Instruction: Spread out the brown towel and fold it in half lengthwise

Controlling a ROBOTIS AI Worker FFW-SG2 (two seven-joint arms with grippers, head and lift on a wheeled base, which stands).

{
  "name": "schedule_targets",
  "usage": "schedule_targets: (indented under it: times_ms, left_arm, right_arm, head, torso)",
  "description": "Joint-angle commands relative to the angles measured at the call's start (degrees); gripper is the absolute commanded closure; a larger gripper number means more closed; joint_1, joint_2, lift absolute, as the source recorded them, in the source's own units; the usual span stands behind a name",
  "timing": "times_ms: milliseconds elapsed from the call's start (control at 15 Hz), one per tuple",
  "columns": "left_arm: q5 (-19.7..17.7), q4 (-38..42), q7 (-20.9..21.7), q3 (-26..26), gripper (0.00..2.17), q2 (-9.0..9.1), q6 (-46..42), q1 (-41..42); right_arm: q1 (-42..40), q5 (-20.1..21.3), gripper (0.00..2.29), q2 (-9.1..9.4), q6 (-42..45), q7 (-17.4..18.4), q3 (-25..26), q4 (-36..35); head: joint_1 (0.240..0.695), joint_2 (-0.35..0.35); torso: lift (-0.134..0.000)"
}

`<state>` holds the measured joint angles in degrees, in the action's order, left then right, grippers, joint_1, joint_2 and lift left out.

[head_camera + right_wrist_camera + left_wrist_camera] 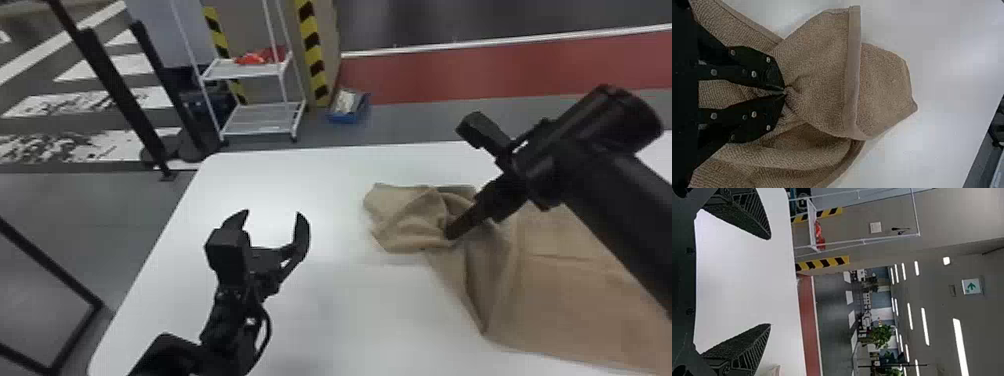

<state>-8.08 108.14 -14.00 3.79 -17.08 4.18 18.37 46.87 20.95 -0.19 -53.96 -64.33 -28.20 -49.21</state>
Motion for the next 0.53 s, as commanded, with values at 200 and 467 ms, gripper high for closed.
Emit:
schedule_targets:
  times_ms: [200, 467]
  left_arm:
    - [-0.27, -0.30, 0.56, 0.07, 0.08, -0.77, -0.18, -0.35]
    - [-0.45, 0.58, 1.00, 0.25, 0.08, -1.56, -0.35, -0.18]
  right_arm:
    - [-9.34, -8.12, 0.03, 0.24, 6.36, -1.24, 8.34, -17.06]
    - [-18.75, -16.29, 0.04, 0.24, 11.81, 0.61, 16.07, -34.02]
  head:
    - [0.695, 0.273]
    - [0.695, 0.324]
  torso:
    - [-0.125]
    - [-0.125]
